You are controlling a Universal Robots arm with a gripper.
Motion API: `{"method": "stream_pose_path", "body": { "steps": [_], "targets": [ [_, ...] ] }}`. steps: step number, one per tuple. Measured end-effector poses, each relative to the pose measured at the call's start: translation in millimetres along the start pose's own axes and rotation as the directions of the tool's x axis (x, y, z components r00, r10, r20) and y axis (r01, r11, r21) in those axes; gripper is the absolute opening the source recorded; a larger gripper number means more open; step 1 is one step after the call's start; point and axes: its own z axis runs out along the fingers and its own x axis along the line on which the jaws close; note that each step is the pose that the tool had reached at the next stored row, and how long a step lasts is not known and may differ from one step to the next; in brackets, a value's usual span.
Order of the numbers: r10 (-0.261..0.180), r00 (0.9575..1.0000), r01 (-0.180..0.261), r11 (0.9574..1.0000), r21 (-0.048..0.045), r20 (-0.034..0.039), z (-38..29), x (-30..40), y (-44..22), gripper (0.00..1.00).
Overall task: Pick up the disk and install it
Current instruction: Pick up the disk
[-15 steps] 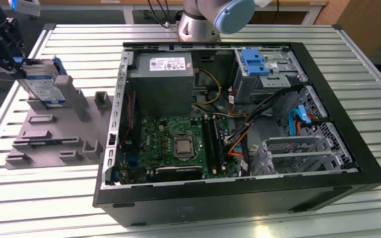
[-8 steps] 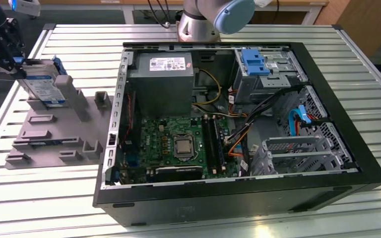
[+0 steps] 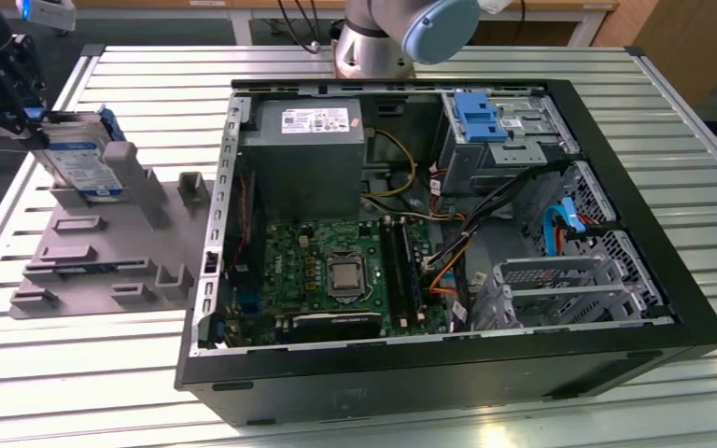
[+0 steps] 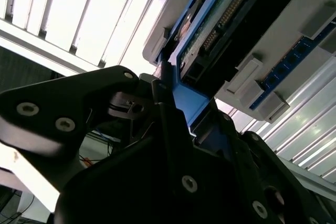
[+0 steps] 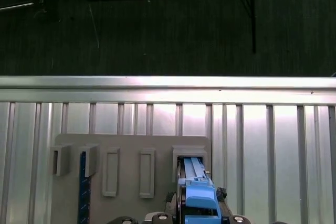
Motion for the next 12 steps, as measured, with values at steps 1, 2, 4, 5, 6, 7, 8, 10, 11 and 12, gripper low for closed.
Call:
{"method": "stream_pose_path", "body": {
  "steps": [1, 2, 4, 5, 6, 7, 8, 10, 11, 12],
  "targets": [
    [0.0, 1.0, 0.0, 1.0, -0.0001, -0.0003, 0.0, 0.0, 0.0, 0.37],
    [0.0, 1.0, 0.0, 1.0, 0.0, -0.0004, 0.0, 0.0, 0.0, 0.37],
    [0.0, 1.0, 0.0, 1.0, -0.0001, -0.0005, 0.0, 0.0, 0.0, 0.37],
    [0.0, 1.0, 0.0, 1.0, -0.0001, -0.0006, -0.1, 0.0, 0.0, 0.37],
    [0.0, 1.0, 0.0, 1.0, -0.0001, -0.0006, -0.1, 0.0, 0.0, 0.37],
    [0.0, 1.0, 0.0, 1.0, 0.0, -0.0006, 0.0, 0.0, 0.0, 0.37],
    [0.0, 1.0, 0.0, 1.0, -0.0001, -0.0007, 0.0, 0.0, 0.0, 0.37],
    [0.0, 1.0, 0.0, 1.0, 0.0, -0.0008, 0.0, 0.0, 0.0, 0.38],
    [0.0, 1.0, 0.0, 1.0, 0.0, -0.0008, 0.0, 0.0, 0.0, 0.44],
    [0.0, 1.0, 0.0, 1.0, 0.0, -0.0008, 0.0, 0.0, 0.0, 0.44]
  ]
}}
